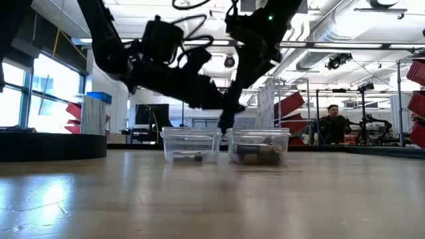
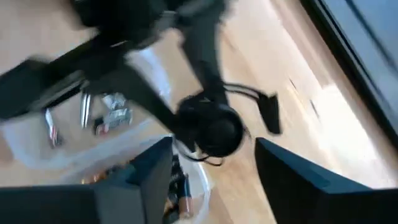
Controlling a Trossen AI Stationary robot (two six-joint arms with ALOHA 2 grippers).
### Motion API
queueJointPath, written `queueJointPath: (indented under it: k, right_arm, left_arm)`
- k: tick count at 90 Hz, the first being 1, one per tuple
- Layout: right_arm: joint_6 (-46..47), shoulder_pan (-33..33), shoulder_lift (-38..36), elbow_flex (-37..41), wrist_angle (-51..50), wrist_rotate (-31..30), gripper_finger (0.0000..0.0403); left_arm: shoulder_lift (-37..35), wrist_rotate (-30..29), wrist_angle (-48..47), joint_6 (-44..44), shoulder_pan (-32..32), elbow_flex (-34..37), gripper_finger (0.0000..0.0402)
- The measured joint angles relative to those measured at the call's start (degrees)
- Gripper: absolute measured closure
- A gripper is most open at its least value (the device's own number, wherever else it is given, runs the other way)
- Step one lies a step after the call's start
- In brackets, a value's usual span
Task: Insert battery
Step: Open the black flashlight lid
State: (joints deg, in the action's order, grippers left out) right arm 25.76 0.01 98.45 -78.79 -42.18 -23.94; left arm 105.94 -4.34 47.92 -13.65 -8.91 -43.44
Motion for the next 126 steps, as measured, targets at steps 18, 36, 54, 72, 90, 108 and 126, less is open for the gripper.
queueJointPath:
  k: [18, 36, 54, 72, 90, 108, 126]
  right_arm:
    - [13.9, -3.8, 0.0, -1.8, 0.2, 0.5, 0.0172]
    - [22.6, -7.8, -0.1, -1.9, 1.4, 8.2, 0.019]
    - [25.1, -10.1, 0.2, -1.9, 5.9, 12.3, 0.0207]
    - [26.8, -10.2, 0.4, -1.9, 7.1, 14.0, 0.021]
    - [28.1, -9.8, 0.3, -1.9, 7.3, 15.6, 0.021]
    - [28.3, -9.3, 0.3, -1.8, 7.1, 15.9, 0.021]
    - [28.3, -9.4, 0.6, -1.9, 7.4, 13.3, 0.021]
  left_arm:
    - [-0.3, -5.7, 1.0, -1.6, -0.1, 1.6, 0.0306]
    - [-0.3, -7.7, 2.8, -3.7, -0.1, 1.8, 0.0306]
    - [-0.3, -10.5, 4.4, -4.7, -0.1, 1.8, 0.0306]
    - [-0.4, -10.8, 4.4, -5.0, -0.1, 1.8, 0.0306]
    - [-0.4, -10.9, 3.4, -4.9, -0.5, 1.7, 0.0306]
    - [-0.4, -11.3, 2.1, -4.6, -0.5, 1.7, 0.0306]
    - [-0.4, -11.5, 2.1, -4.0, -0.3, 1.7, 0.0306]
